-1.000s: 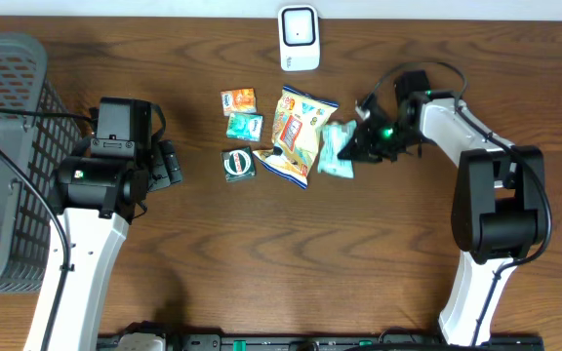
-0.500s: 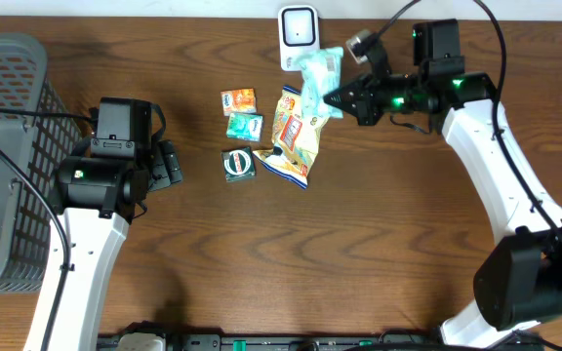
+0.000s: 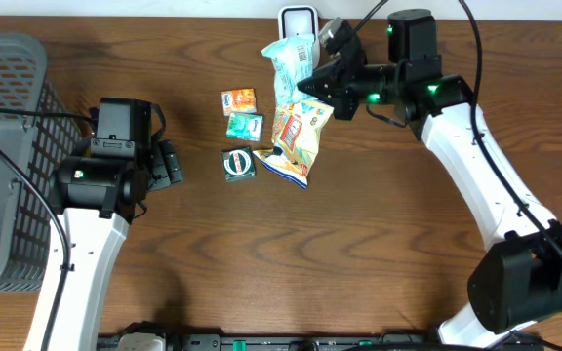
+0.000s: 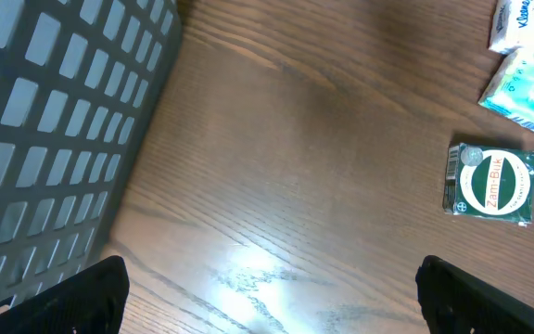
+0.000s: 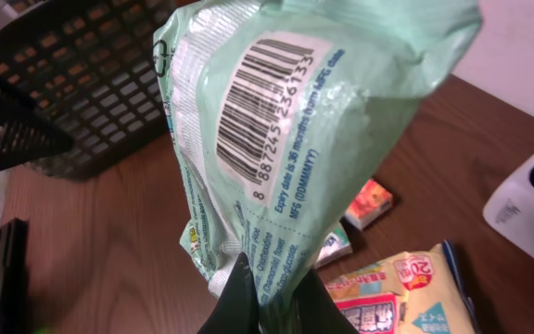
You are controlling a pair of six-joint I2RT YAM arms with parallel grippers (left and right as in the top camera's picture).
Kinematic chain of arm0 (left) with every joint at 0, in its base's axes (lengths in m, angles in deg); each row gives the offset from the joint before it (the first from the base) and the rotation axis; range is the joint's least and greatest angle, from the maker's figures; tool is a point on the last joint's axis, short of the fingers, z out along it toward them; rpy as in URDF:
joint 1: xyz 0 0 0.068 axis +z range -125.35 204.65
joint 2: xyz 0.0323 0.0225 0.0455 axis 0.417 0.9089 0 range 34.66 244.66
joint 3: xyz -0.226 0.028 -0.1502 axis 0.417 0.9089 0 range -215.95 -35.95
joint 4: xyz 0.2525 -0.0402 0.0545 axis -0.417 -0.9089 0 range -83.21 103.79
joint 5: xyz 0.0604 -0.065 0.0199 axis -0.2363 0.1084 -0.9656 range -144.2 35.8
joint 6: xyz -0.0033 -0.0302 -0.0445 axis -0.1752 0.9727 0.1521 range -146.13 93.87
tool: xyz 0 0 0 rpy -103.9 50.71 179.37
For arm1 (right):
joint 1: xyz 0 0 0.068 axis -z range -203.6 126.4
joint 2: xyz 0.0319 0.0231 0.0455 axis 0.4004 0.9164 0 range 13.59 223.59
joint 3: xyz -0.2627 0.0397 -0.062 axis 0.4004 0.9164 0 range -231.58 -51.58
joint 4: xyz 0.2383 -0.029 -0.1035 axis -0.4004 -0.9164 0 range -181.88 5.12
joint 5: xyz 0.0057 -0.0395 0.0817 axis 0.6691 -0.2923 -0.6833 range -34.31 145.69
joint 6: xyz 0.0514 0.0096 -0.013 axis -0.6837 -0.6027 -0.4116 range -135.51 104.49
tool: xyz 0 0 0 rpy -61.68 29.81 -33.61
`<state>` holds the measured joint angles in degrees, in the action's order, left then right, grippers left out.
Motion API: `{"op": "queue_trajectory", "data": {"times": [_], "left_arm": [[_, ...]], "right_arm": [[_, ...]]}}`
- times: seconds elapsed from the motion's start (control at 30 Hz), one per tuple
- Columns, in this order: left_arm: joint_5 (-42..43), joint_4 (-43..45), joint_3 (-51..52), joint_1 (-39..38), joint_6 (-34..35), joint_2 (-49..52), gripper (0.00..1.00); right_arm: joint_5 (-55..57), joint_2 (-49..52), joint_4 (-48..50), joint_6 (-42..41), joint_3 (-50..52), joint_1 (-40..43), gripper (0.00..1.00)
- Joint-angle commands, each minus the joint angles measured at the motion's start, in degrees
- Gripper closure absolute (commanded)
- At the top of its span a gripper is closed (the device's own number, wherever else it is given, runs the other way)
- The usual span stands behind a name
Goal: Scan the item barcode
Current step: 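Hold the packet's barcode up in front of the white scanner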
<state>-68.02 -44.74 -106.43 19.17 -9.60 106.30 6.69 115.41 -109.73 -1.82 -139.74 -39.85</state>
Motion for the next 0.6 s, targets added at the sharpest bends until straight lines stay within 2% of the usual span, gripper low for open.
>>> {"op": "queue_trajectory", "data": {"times": [0.0, 0.23, 0.57], "left_arm": [[-0.15, -0.15, -0.9, -0.11, 0.28, 0.22, 0.02], [-0.15, -0.15, -0.9, -0.11, 0.28, 0.22, 0.02], [-0.15, -0.15, -0.9, -0.11, 0.28, 0.22, 0.02]], "right_arm": [[0.79, -0.13, 0.13, 0.72, -0.55, -1.42, 0.99], [12.48, -0.13, -1.38, 0.5, -0.55, -4.11, 0.99], [17.84, -0.13, -1.53, 0.04, -0.55, -5.11, 0.99]]}}
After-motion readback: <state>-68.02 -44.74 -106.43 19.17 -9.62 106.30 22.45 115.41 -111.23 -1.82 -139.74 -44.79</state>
